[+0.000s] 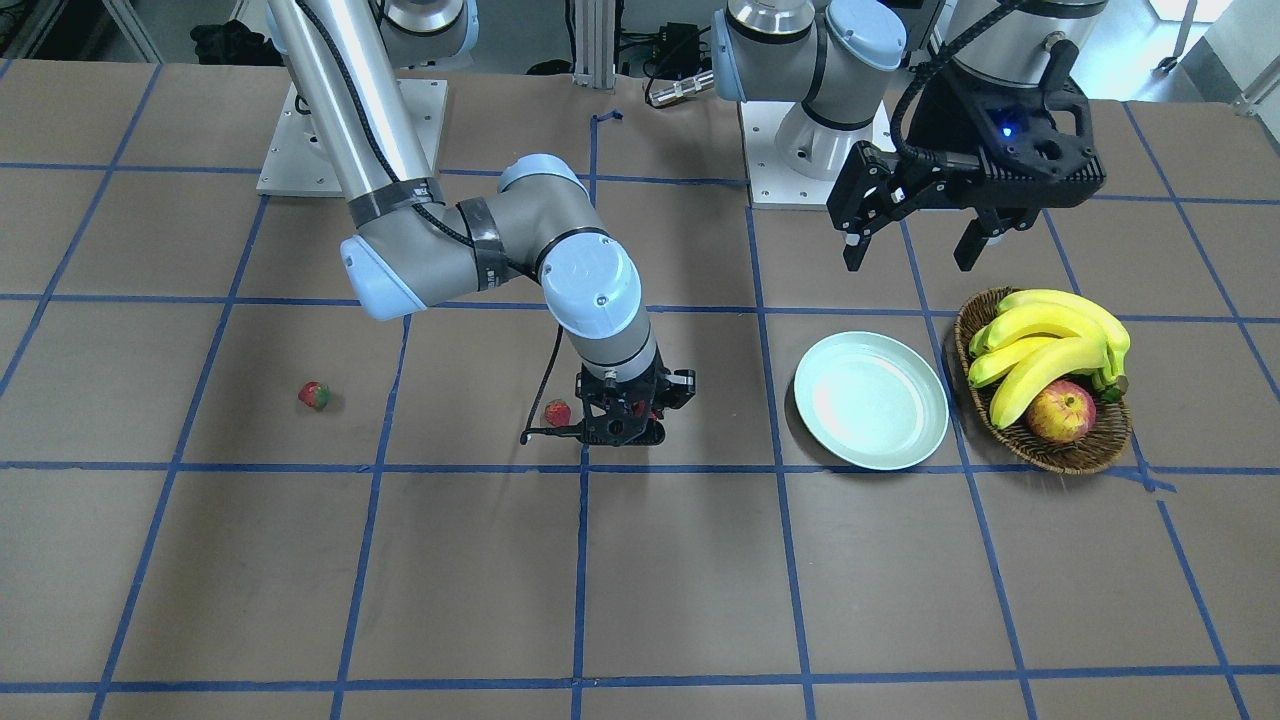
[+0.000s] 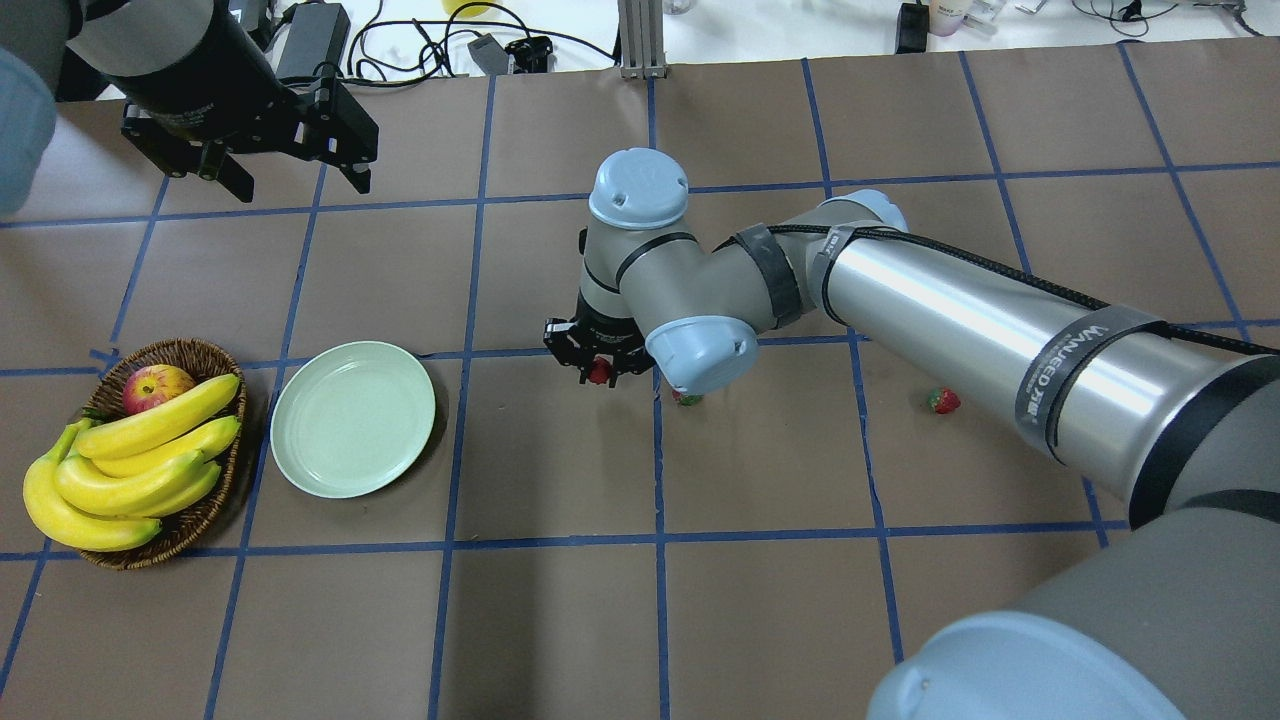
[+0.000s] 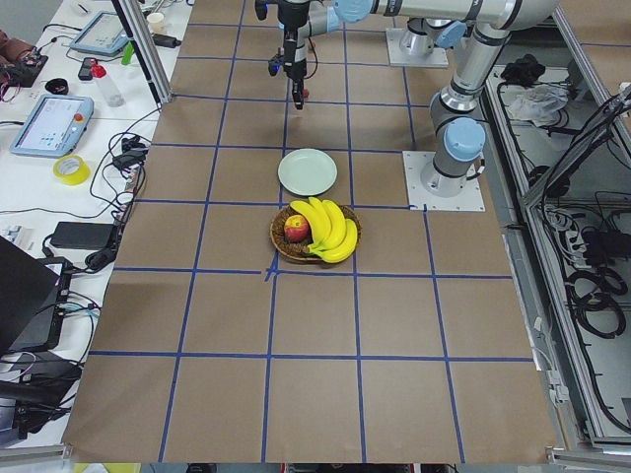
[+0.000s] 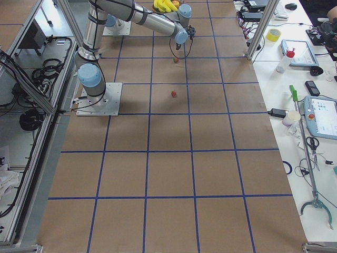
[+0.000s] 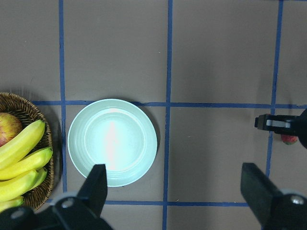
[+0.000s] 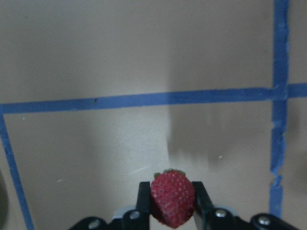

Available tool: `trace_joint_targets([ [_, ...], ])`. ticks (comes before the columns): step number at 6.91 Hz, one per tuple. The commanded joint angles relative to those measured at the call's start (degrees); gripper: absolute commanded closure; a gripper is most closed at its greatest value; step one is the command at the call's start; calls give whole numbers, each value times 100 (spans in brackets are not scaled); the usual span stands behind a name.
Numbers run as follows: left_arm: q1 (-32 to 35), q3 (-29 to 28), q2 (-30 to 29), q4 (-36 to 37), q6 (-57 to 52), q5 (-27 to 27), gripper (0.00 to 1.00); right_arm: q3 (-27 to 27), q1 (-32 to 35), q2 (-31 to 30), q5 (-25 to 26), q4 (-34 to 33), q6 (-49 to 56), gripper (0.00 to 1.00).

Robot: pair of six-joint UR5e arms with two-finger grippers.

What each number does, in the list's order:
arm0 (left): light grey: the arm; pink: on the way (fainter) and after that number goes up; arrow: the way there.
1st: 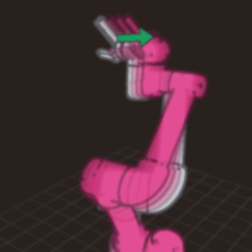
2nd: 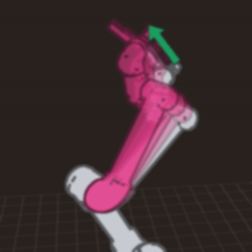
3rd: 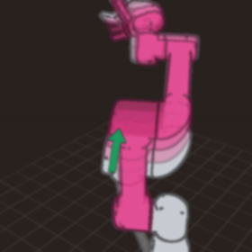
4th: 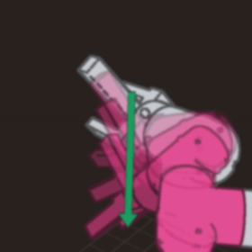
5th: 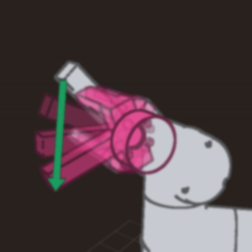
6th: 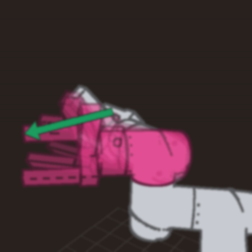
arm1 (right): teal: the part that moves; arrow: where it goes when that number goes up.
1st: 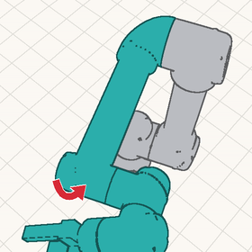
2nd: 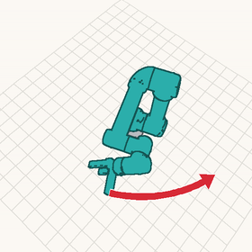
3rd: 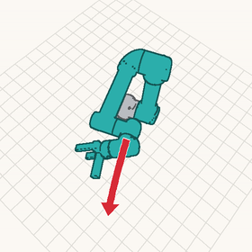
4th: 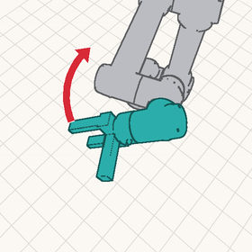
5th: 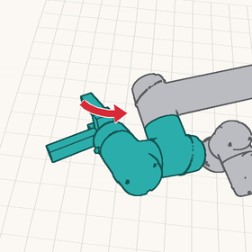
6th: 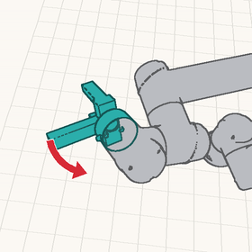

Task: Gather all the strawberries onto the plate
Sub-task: 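Carry the strawberry toward the plate and release it on the table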

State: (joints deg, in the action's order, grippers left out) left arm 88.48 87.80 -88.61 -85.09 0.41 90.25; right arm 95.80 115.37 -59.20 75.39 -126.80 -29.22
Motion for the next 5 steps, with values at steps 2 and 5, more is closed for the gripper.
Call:
trace_joint_targets([
  [2, -15, 1, 1, -8, -23, 1, 0, -18, 135, 146, -253, 76, -109, 1],
  [5, -15, 1, 19, -34, -23, 1, 0, 17, 47, -538, 649, 366, 73, 0],
])
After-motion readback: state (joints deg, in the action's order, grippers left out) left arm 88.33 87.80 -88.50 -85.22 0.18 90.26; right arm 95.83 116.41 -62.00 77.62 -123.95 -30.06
